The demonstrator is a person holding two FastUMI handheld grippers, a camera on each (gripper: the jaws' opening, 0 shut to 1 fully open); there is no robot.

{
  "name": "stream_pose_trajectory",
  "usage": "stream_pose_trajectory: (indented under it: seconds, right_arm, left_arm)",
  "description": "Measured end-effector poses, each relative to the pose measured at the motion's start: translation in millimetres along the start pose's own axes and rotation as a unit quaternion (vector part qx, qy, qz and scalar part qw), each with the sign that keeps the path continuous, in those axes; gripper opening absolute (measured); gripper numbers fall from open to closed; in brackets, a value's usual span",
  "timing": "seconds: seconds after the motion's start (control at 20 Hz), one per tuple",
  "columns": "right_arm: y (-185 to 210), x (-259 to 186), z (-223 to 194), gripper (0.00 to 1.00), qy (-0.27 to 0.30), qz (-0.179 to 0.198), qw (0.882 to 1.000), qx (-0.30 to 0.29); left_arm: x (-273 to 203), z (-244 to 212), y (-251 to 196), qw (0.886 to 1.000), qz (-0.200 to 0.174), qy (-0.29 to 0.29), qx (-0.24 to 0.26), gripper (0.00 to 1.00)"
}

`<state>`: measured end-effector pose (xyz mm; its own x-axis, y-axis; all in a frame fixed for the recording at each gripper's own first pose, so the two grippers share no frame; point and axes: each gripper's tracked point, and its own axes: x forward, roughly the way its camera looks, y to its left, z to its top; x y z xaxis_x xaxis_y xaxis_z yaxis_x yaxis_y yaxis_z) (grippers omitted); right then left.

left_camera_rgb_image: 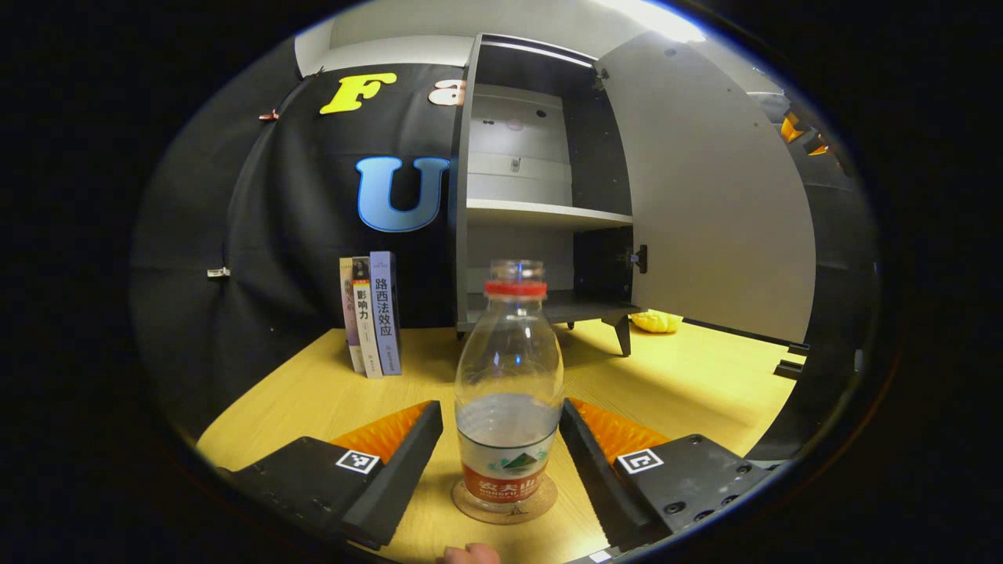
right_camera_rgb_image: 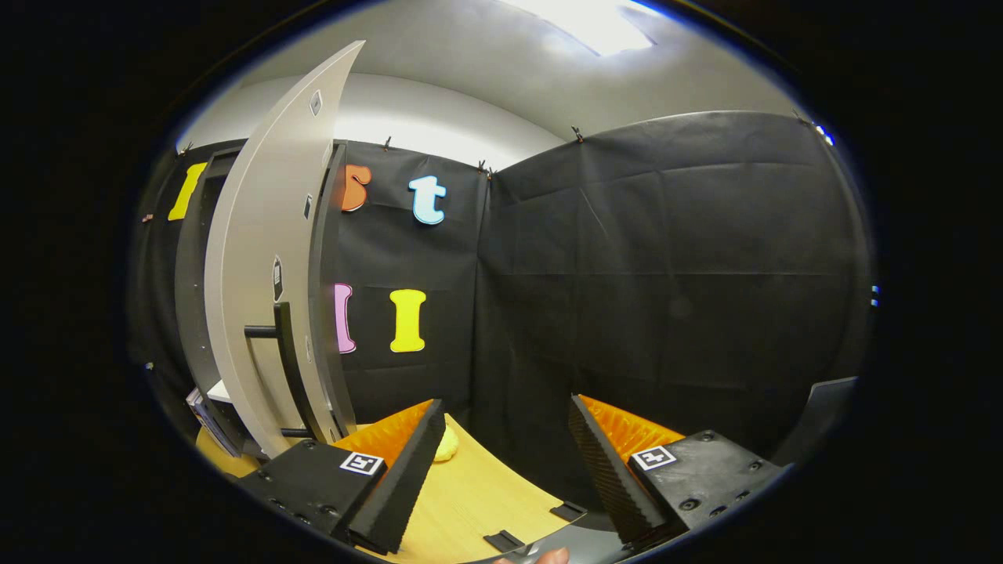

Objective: Open the cabinet door with the right hand, grasp the bottle in the cabinet with the left hand and place it on the coaster, then close the cabinet door with the right hand.

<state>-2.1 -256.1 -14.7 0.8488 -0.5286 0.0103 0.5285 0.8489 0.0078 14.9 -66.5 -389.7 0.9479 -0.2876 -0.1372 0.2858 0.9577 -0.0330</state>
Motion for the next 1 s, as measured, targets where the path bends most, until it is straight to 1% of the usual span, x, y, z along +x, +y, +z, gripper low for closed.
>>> stream_pose_trajectory:
  seconds: [0.2,0.3,0.45,0.6,0.7,0.8,1.0]
  right_arm:
    - [1,4,-1,0.99,-0.001,0.002,1.000,-0.009]
    - [7,6,-1,0.98,-0.002,0.014,1.000,-0.008]
    - [18,10,1,0.99,-0.002,0.033,0.999,0.006]
    - [23,16,3,0.99,-0.010,0.049,0.999,0.009]
    - [30,19,2,0.99,-0.004,0.070,0.997,0.020]
    - [42,20,2,0.99,0.004,0.099,0.994,0.043]
    - [61,16,0,0.98,0.015,0.137,0.989,0.053]
  left_arm:
    - [-9,41,-3,1.000,0.011,-0.014,0.005,0.94]
    - [-15,71,-5,1.000,0.017,-0.025,0.001,0.94]
    - [-23,115,-12,0.999,0.021,-0.026,-0.013,0.94]
    - [-31,161,-19,1.000,0.017,-0.023,-0.005,0.94]
    - [-37,185,-16,0.999,0.032,-0.017,-0.007,0.95]
    - [-42,213,-18,0.999,0.045,-0.021,-0.009,0.95]
    - [-56,272,-9,0.995,0.088,-0.044,0.031,0.95]
